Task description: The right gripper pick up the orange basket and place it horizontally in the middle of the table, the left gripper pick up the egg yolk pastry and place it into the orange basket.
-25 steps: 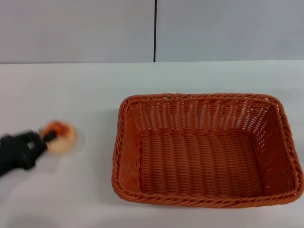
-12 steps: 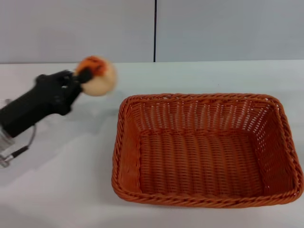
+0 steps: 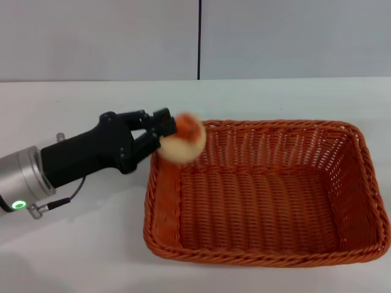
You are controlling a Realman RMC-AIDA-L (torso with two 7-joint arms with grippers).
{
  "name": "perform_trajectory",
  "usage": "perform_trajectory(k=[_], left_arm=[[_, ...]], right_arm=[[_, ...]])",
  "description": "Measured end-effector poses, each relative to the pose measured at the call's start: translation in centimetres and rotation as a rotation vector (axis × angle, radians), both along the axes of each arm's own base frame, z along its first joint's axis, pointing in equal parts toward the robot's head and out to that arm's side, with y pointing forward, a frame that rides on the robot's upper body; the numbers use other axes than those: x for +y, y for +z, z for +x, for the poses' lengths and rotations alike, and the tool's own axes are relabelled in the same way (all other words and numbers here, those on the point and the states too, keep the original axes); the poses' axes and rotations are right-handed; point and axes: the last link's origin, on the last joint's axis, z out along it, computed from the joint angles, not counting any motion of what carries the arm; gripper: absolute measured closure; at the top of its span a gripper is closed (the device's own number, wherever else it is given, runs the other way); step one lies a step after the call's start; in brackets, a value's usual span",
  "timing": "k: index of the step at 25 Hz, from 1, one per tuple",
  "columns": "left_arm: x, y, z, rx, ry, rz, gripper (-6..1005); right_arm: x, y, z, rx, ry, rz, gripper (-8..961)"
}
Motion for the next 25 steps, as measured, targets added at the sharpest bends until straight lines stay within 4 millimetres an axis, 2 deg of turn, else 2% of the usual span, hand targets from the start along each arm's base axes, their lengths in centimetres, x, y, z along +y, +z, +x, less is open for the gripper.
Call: perform_trajectory(k=[2,8,11,13,15,17,19,21,25], left_arm=[[0.0,0.2,-0.2,-0.01,0.013,0.013,922],[-0.5,2.2,-1.8,-0.095,0.108,0.178,660],[-1.2,3.5,-3.0,-0.164,0.184,0.34,538],[-2.2,4.6,-4.5,-0.209,0.279,0.52,456],[-2.8,5.2,-5.3,-0.222,0.333,0.628,386],[-2.8,5.2,-5.3,-0.222,0.333,0.628,316],[-3.7,6.0,-6.5,-0.234,0.422,0.797,246],[-4.4,6.3,-7.2,-0.218,0.505,0.965,233],[-4.9,6.3,-7.4,-0.184,0.546,1.071,208]], right_arm=[[0.1,0.0,-0.1,0.0,0.001,0.0,330],[0.2,-0.1,-0.2,0.0,0.005,0.001,326],[0.1,0.0,-0.2,0.006,0.004,0.011,324],[0.0,0.1,-0.1,0.01,0.001,0.018,323],[-0.1,0.2,0.0,0.012,-0.002,0.022,322],[-0.3,0.3,0.1,0.017,-0.005,0.027,320],[-0.5,0.4,0.3,0.023,-0.009,0.036,319],[-0.7,0.6,0.4,0.034,-0.015,0.053,318],[-1.3,1.0,0.9,0.056,-0.04,0.101,315]])
